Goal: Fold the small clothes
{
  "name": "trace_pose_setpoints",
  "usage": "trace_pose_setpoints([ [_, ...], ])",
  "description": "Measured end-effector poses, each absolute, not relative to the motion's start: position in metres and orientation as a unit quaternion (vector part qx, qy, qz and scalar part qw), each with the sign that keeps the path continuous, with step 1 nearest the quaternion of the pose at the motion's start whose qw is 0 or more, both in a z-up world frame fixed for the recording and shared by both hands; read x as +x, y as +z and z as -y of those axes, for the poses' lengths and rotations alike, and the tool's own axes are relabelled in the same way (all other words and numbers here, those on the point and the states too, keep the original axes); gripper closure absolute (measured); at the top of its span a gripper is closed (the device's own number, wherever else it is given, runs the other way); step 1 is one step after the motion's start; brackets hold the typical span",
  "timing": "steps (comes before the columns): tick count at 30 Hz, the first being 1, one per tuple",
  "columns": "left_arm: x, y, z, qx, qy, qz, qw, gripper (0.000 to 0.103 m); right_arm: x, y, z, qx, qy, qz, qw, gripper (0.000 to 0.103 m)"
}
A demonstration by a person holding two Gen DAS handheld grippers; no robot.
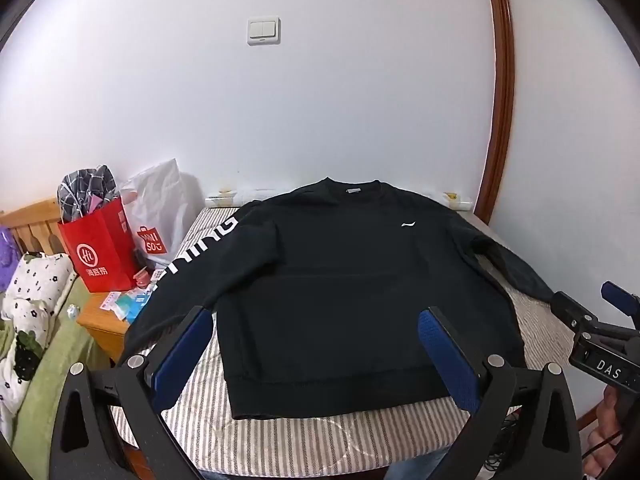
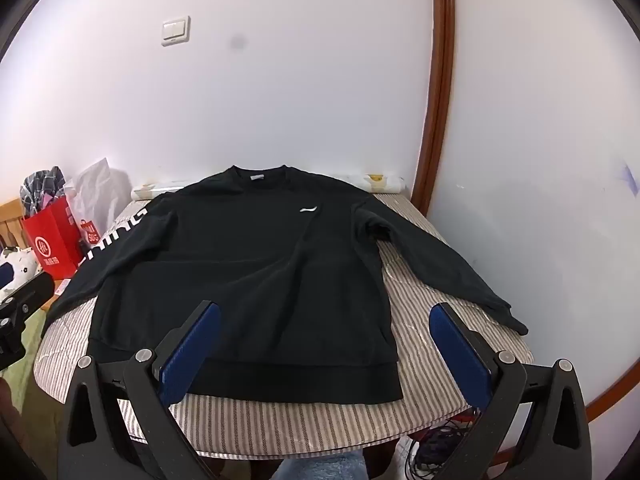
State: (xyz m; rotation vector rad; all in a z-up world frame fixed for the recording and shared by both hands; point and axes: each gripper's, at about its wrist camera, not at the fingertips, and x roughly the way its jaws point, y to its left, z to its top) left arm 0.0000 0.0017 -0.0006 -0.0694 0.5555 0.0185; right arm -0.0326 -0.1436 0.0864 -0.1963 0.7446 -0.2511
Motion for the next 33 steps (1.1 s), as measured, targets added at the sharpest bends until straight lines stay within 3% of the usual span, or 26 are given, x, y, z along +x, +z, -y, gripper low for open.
trace_pose_setpoints([
  [33,-0.003,-0.003,0.01,-0.011,0.007,-0.275,0.961,0.0,-0.042,0.091,0.15,-0.08,-0.137,-0.363,0.918,0.001],
])
